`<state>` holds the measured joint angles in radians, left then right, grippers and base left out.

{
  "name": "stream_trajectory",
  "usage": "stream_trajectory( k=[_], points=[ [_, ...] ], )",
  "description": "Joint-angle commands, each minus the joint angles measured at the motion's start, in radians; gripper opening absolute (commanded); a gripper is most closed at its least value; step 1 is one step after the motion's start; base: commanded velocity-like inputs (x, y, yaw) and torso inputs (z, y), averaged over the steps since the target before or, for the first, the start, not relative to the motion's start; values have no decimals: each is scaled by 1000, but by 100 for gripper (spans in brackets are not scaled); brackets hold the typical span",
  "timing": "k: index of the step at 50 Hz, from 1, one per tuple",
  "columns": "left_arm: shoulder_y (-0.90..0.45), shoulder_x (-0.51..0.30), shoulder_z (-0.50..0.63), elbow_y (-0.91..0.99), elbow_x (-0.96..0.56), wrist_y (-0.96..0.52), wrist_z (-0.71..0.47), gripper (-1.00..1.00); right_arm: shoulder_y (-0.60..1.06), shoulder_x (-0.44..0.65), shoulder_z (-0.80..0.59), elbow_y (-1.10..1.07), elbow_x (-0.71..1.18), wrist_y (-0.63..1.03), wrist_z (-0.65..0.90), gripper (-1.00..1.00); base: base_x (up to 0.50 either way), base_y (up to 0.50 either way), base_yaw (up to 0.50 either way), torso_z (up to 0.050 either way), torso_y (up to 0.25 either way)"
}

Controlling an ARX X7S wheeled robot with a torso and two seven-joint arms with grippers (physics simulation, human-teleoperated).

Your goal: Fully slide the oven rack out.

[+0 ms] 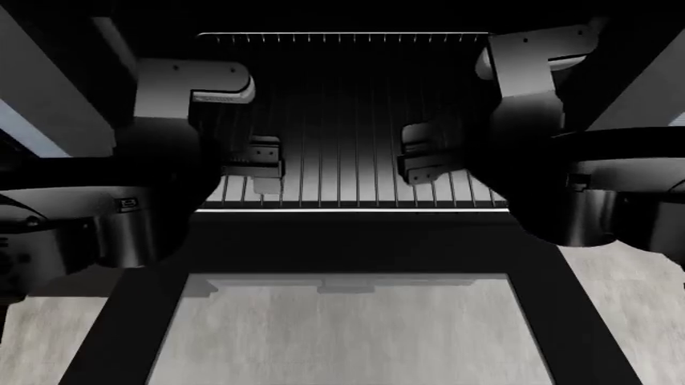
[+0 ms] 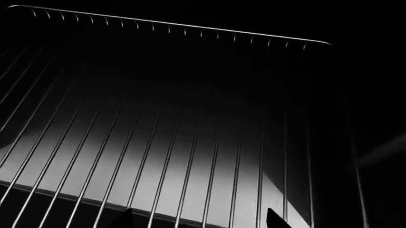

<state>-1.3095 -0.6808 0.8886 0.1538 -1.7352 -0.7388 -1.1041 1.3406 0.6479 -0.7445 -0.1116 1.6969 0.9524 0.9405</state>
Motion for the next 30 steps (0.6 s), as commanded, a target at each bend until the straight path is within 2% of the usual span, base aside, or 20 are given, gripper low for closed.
stream_trajectory(
  k=[1,30],
  points=[
    [-3,21,16,-35,25,0,-13,100,-24,-15,-22,33,-44,-15,-18,100,0,0,0,0,0],
    [30,63,78,-128,65,-27,47,100,-68,-31,-60,84,-66,-23,20,100,0,0,0,0,0]
  ],
)
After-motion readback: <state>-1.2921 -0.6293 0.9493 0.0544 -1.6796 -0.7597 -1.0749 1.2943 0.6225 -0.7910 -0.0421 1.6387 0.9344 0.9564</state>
